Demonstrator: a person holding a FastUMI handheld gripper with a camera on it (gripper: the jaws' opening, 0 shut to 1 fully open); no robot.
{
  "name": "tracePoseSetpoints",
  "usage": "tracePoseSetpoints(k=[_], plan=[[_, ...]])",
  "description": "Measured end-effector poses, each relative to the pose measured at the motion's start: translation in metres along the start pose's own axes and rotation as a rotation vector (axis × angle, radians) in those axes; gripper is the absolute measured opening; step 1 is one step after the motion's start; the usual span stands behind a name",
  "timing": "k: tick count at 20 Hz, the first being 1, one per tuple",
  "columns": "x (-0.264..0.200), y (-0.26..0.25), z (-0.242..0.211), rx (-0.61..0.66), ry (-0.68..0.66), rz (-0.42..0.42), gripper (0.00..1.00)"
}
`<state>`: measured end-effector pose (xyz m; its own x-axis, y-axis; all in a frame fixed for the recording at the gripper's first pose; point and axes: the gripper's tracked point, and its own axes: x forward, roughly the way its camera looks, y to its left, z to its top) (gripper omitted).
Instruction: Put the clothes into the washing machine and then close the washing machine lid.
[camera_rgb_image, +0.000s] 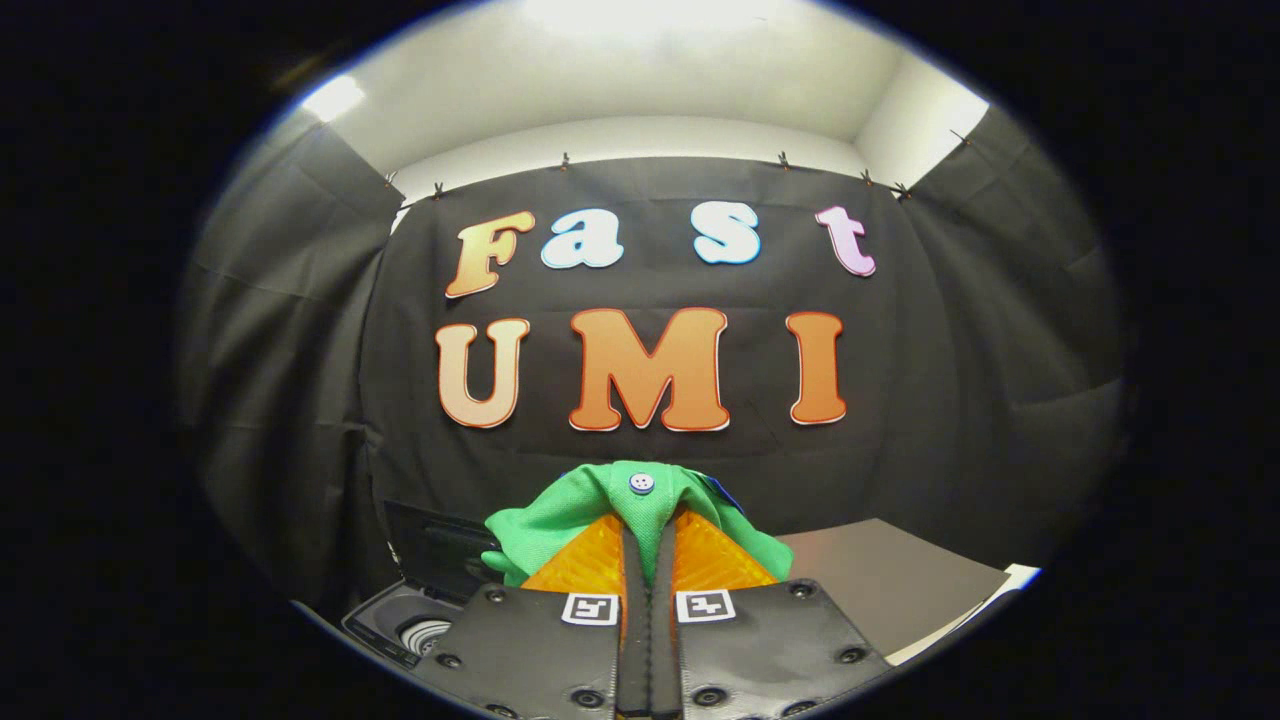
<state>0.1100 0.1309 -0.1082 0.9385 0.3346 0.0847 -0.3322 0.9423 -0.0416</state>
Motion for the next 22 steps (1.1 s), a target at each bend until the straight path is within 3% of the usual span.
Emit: tracePoseSetpoints(k=[4,9,17,22], plan=[[-0.013,0.053,0.029,-0.037,-0.038,0.034,0.08],[0.008,0.145,0.039,0.006,-0.037,0.120,0.08],[0.066,0.256,-0.037,0.026,0.079,0.230,0.08],[0.095,0.300,-0.100,0.040,0.188,0.282,0.08]])
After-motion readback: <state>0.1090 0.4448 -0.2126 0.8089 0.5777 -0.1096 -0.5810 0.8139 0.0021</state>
